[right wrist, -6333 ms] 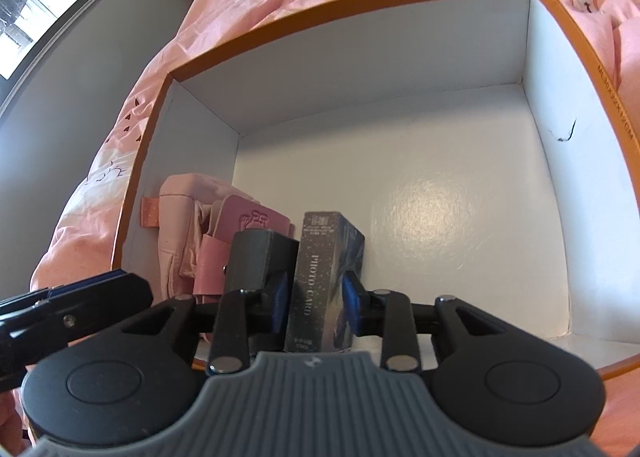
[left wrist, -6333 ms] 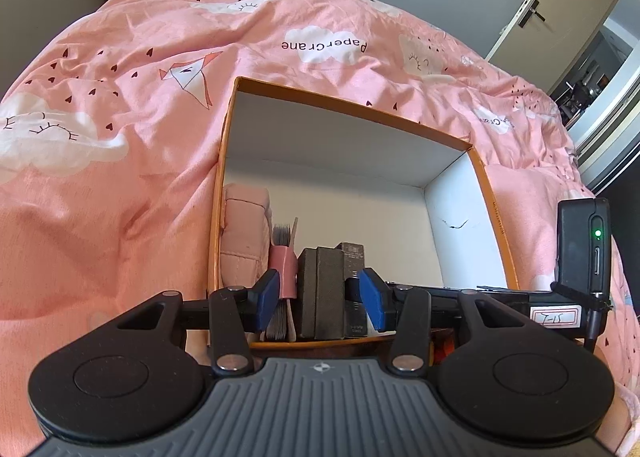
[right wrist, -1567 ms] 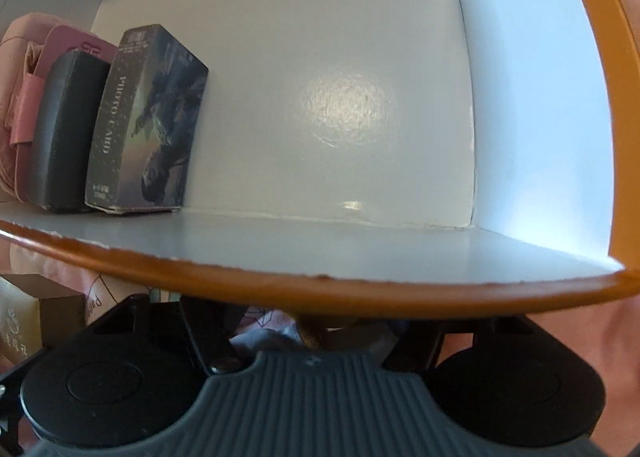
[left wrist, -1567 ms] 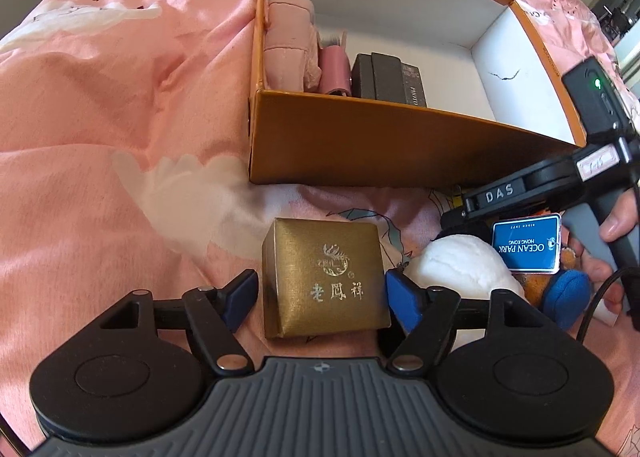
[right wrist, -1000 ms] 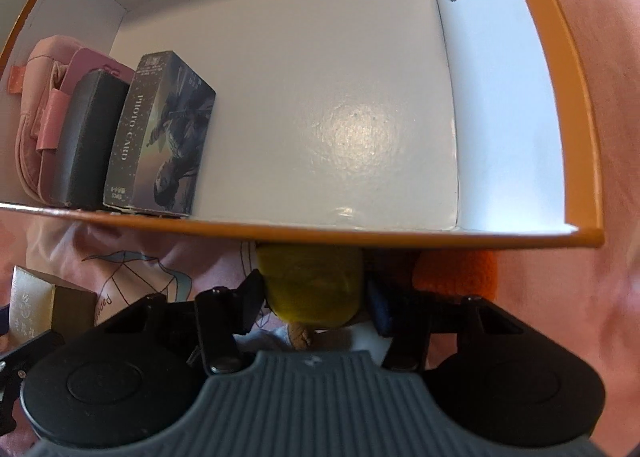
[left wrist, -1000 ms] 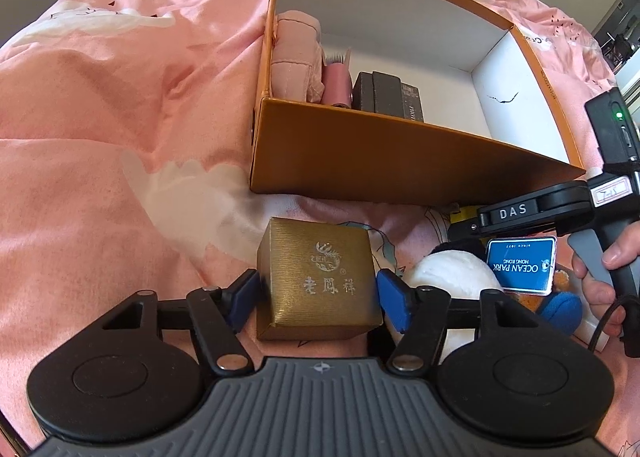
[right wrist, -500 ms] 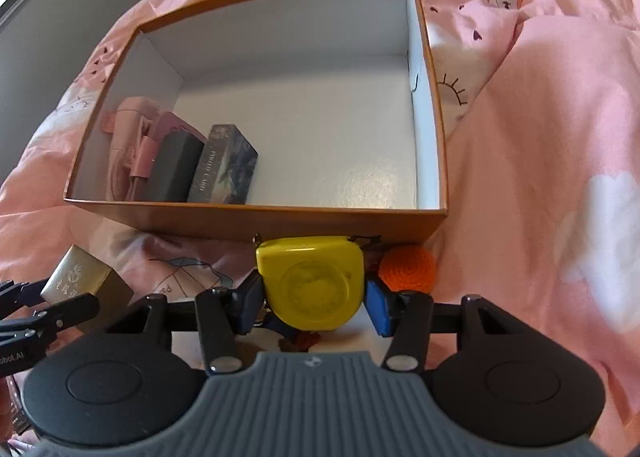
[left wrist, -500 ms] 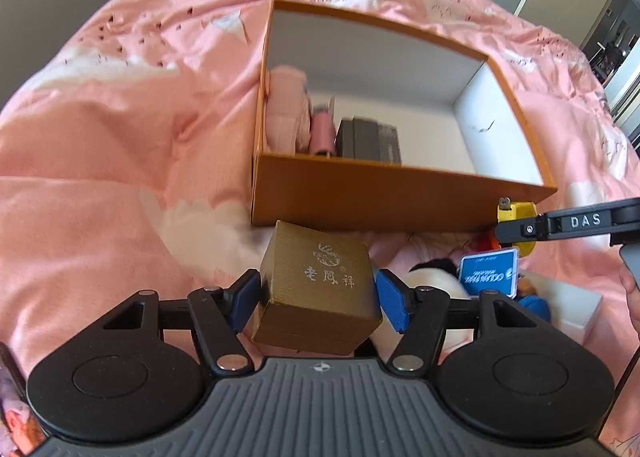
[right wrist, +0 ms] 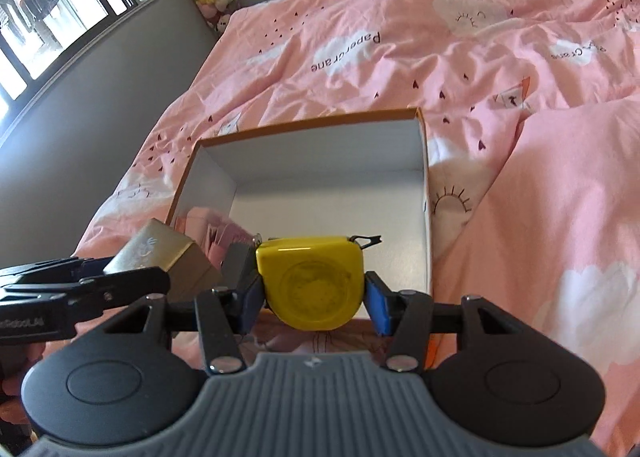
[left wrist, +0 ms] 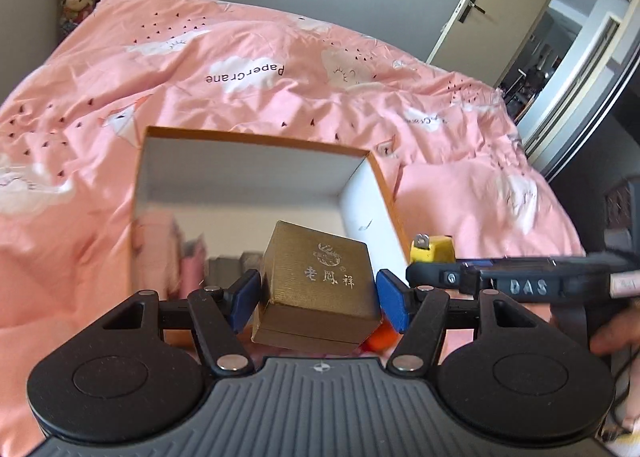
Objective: Organize objects
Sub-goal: 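Carry the gold box into the shoebox with the left tool while the right tool carries the tape measure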
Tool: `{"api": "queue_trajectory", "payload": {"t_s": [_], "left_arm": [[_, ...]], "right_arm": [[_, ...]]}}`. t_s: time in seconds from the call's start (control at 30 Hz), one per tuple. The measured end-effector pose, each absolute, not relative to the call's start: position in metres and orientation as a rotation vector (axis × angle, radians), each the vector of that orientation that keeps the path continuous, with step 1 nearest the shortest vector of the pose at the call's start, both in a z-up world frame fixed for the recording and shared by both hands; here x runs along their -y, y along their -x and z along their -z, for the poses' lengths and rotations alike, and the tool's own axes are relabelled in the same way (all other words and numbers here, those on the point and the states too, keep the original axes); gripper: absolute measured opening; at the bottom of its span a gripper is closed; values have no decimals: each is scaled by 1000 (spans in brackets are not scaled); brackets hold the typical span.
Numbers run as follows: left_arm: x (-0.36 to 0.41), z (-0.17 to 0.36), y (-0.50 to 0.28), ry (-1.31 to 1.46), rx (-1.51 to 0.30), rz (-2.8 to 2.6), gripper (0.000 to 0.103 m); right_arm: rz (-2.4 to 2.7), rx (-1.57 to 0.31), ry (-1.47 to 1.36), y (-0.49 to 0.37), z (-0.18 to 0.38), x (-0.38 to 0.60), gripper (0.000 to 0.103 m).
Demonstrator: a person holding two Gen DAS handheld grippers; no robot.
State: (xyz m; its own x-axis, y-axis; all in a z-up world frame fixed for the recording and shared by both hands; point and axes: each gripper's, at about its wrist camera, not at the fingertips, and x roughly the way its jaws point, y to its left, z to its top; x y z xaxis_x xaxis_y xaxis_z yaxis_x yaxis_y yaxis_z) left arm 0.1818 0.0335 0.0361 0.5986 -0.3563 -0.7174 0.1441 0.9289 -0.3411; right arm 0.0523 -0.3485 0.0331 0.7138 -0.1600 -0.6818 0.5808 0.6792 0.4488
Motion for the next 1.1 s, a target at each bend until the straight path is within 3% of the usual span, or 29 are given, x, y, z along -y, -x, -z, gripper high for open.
{"api": "queue_trajectory", "payload": {"t_s": [0.37, 1.1], "left_arm": [[3, 53, -253, 334, -1061, 205, 73], [42, 81, -242, 42, -1081, 106, 72]], "right_arm": [[509, -658, -721, -66, -6, 390, 55], [447, -730, -747, -79, 27, 397, 55]]}}
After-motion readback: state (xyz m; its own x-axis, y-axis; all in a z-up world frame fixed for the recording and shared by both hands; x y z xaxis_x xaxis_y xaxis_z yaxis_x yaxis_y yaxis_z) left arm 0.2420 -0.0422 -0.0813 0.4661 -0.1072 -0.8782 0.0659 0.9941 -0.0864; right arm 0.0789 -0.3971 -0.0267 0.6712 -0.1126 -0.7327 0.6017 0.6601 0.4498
